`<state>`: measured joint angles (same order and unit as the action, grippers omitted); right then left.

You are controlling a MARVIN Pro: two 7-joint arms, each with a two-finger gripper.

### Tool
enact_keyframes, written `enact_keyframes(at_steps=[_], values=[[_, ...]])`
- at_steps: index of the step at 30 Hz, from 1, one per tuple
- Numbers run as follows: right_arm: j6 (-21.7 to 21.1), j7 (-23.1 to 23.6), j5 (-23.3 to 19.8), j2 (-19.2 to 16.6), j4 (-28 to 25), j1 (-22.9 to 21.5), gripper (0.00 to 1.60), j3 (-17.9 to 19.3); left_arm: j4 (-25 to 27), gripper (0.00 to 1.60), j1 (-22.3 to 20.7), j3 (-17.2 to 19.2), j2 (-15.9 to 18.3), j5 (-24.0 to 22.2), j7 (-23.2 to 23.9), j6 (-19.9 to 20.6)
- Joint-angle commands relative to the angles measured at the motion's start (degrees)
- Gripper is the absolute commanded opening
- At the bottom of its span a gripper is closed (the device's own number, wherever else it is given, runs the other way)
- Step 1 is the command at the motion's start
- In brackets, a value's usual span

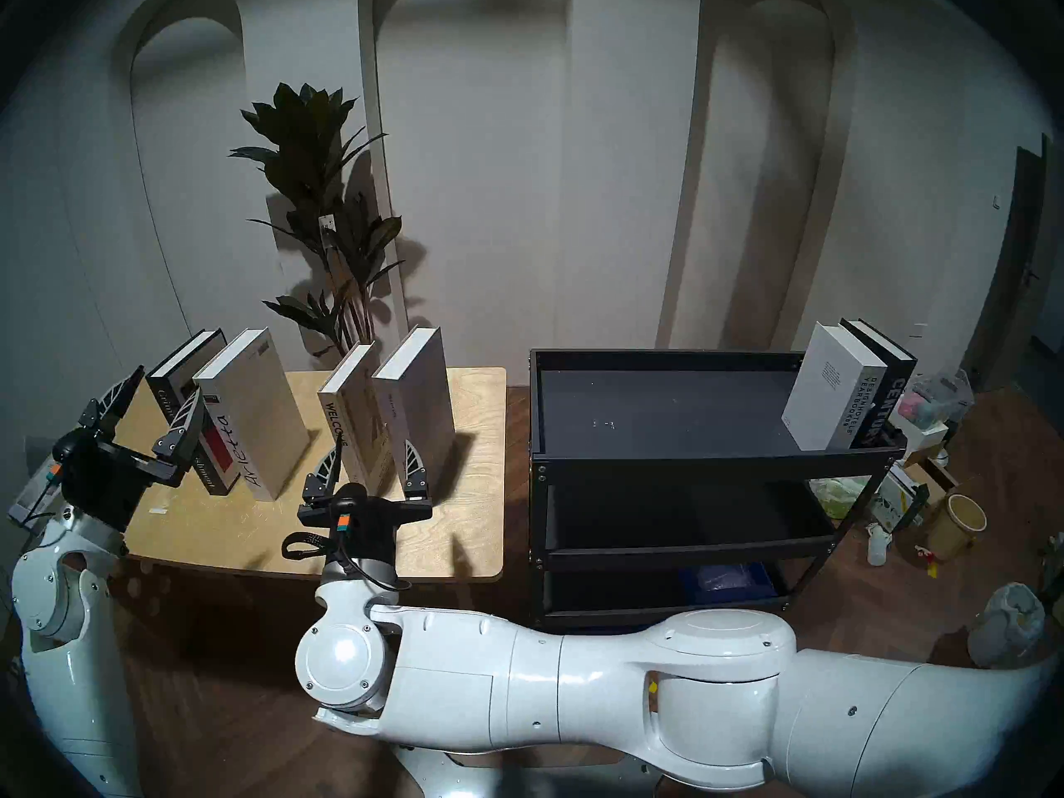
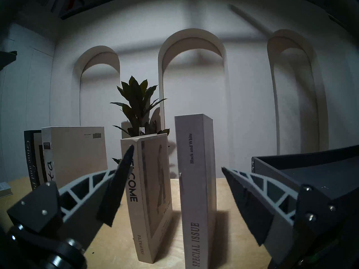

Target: Move the books from the display table onto the shelf, standing them upright with spines facing out and tallest at one end

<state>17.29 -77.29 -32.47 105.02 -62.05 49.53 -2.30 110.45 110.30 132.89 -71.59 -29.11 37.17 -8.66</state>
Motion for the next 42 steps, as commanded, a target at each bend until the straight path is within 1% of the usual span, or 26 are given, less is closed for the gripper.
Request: enact_keyframes(at_steps=[1, 2, 3, 4, 10, 19, 26, 34, 39, 42], values=[[0.64, -0.42, -1.86, 6.46, 3.39, -3.49, 1.6, -0.01, 0.7, 1.6, -0.37, 0.22, 0.12, -0.04, -0.14, -0.29], [0.68, -0.35, -2.38, 7.28, 4.57, -3.86, 1.6, 0.0, 0.7, 1.6, -0.37, 0.22, 0.12, -0.04, -0.13, -0.29], [0.72, -0.07, -2.54, 7.13, 4.55, -3.81, 1.6, 0.17, 0.69, 1.6, -0.37, 0.22, 0.12, -0.04, -0.13, -0.29], [0.67, -0.09, -3.21, 8.37, 6.2, -4.45, 1.6, 0.05, 0.69, 1.6, -0.37, 0.22, 0.13, -0.05, -0.13, -0.29], [0.56, 1.31, -4.87, 9.98, 9.13, -5.8, 1.6, -0.07, 0.66, 1.6, -0.36, 0.21, 0.14, -0.06, -0.11, -0.27], [0.41, 4.75, -7.64, 9.98, 12.65, -7.25, 1.6, -0.9, 0.6, 1.6, -0.36, 0.19, 0.16, -0.1, -0.09, -0.25], [0.04, 7.27, -9.49, 9.98, 13.9, -8.02, 1.6, -2.04, 0.53, 1.6, -0.36, 0.18, 0.18, -0.12, -0.07, -0.24], [-0.85, 9.63, -10.94, 9.98, 14.08, -8.51, 1.6, -3.1, 0.41, 1.6, -0.36, 0.16, 0.2, -0.15, -0.04, -0.22], [-1.46, 10.99, -11.66, 9.98, 14.26, -8.25, 1.6, -2.91, 0.35, 1.6, -0.35, 0.15, 0.21, -0.17, -0.03, -0.21], [-1.91, 11.91, -12.16, 9.98, 14.4, -8.89, 1.6, -2.72, 0.31, 1.6, -0.35, 0.13, 0.22, -0.18, -0.02, -0.21]])
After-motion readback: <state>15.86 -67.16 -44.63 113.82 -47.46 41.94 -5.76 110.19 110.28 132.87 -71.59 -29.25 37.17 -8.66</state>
